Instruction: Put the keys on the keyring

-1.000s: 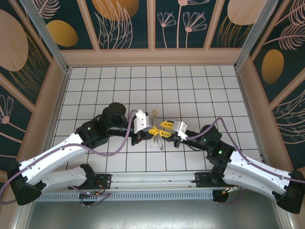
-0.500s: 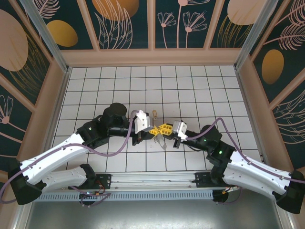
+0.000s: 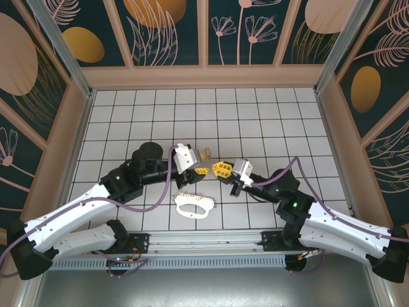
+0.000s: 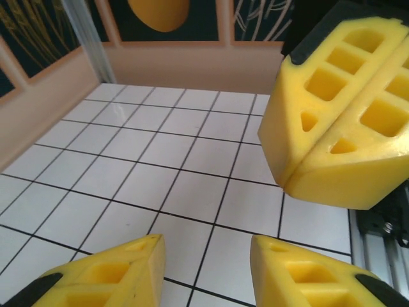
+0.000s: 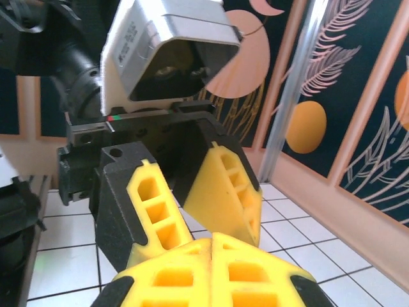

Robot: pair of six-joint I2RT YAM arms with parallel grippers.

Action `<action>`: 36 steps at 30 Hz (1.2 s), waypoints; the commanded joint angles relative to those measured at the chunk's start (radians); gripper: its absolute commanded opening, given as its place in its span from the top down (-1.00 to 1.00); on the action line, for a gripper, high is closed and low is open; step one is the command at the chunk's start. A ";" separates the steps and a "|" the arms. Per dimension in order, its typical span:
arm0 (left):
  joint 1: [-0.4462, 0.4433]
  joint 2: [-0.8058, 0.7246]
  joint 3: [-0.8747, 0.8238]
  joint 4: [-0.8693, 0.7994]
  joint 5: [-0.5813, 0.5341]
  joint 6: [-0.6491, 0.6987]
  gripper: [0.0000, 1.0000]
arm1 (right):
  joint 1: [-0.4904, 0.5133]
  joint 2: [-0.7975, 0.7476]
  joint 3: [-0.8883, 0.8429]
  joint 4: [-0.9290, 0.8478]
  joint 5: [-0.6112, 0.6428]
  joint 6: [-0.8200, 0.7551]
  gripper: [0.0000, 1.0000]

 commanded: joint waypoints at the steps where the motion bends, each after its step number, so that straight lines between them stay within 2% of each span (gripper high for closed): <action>1: 0.004 -0.019 -0.019 0.053 -0.129 -0.043 0.21 | 0.009 0.011 0.021 0.030 0.134 0.032 1.00; 2: 0.005 -0.015 -0.024 0.044 -0.153 -0.053 0.22 | 0.007 0.013 0.019 0.017 0.142 0.039 1.00; 6: 0.005 -0.009 -0.068 0.059 -0.226 -0.143 0.22 | -0.016 0.036 0.027 -0.065 0.185 0.092 0.47; 9: 0.015 0.002 -0.110 0.067 -0.326 -0.257 0.16 | -0.074 0.085 0.052 -0.161 0.153 0.152 0.23; 14: 0.156 0.002 -0.165 -0.001 -0.336 -0.472 0.06 | -0.189 0.175 0.090 -0.261 0.001 0.244 0.09; 19: 0.306 -0.024 -0.249 -0.034 -0.271 -0.591 -0.04 | -0.206 0.315 0.140 -0.320 0.009 0.279 0.07; 23: 0.313 0.009 -0.244 -0.119 -0.271 -0.653 -0.03 | -0.209 0.354 0.134 -0.306 0.047 0.310 0.05; 29: 0.311 0.008 -0.223 -0.336 -0.340 -0.736 -0.02 | -0.203 0.363 0.040 -0.136 -0.017 0.339 -0.25; 32: 0.312 0.031 -0.214 -0.359 -0.320 -0.788 -0.03 | -0.197 0.336 -0.027 -0.039 -0.017 0.342 -0.44; 36: 0.311 0.061 -0.231 -0.372 -0.275 -0.845 0.00 | -0.197 0.315 -0.089 0.041 -0.020 0.333 -0.55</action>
